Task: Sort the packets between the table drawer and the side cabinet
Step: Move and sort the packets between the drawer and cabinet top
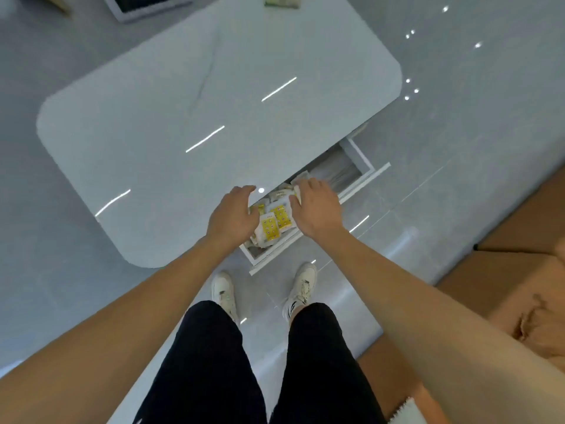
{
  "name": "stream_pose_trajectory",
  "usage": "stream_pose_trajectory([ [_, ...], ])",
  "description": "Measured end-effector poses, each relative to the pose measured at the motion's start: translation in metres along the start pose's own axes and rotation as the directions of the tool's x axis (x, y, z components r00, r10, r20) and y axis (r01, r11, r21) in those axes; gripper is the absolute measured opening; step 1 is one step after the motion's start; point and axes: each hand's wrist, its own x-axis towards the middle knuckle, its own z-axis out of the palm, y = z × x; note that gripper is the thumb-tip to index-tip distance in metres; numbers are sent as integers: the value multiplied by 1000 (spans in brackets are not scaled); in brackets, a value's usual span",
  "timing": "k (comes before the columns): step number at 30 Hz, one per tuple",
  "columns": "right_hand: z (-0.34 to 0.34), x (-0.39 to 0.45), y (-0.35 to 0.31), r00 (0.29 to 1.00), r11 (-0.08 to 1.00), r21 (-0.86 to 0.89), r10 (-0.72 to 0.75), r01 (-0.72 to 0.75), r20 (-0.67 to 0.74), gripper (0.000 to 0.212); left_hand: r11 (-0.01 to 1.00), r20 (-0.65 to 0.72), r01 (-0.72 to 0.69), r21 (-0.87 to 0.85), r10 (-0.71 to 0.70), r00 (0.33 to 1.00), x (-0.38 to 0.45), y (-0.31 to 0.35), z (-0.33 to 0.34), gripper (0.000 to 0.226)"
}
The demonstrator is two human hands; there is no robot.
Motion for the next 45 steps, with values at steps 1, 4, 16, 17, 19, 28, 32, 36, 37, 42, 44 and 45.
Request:
stream_pose_trajectory([
  [1,-24,-15,-8,999,1000,-7,10,-11,-37,38,996,-18,-64,64,65,998,-12,16,-25,53],
  [4,-87,-59,-32,990,1000,4,26,-26,-141,43,951,-62,-229,206,246,967,-49,55,-88,54],
  [16,-154,-281,-88,716,868,251,495,-428,-492,54,342,251,-799,495,824,508,-164,167,-160,55],
  [17,-147,-305,-88,675,838,279,543,-468,-498,54,282,292,-833,475,843,451,-178,175,-148,54],
  [19,-129,-357,-88,589,764,344,642,-546,-492,56,172,383,-890,422,856,347,-212,186,-119,54],
  [28,-15,-591,-112,182,358,544,919,-758,-351,60,-126,619,-988,88,784,-45,-418,163,27,64],
  [32,37,-708,-140,-3,203,587,944,-784,-330,58,-228,665,-973,-35,721,-193,-526,130,84,59],
  [36,99,-837,-171,-130,59,633,960,-772,-249,59,-312,687,-942,-129,657,-311,-644,85,146,59],
  [37,115,-871,-180,-146,31,645,965,-763,-220,60,-318,689,-935,-154,644,-333,-676,72,160,58],
  [42,187,-1035,-223,-265,-128,647,957,-752,-118,64,-333,714,-905,-264,563,-415,-830,8,227,54],
  [44,212,-1088,-231,-308,-187,648,948,-738,-77,63,-369,733,-884,-288,510,-451,-877,-8,247,53],
  [45,223,-1110,-232,-331,-215,659,942,-721,-55,63,-385,734,-873,-301,490,-469,-895,-14,258,52],
])
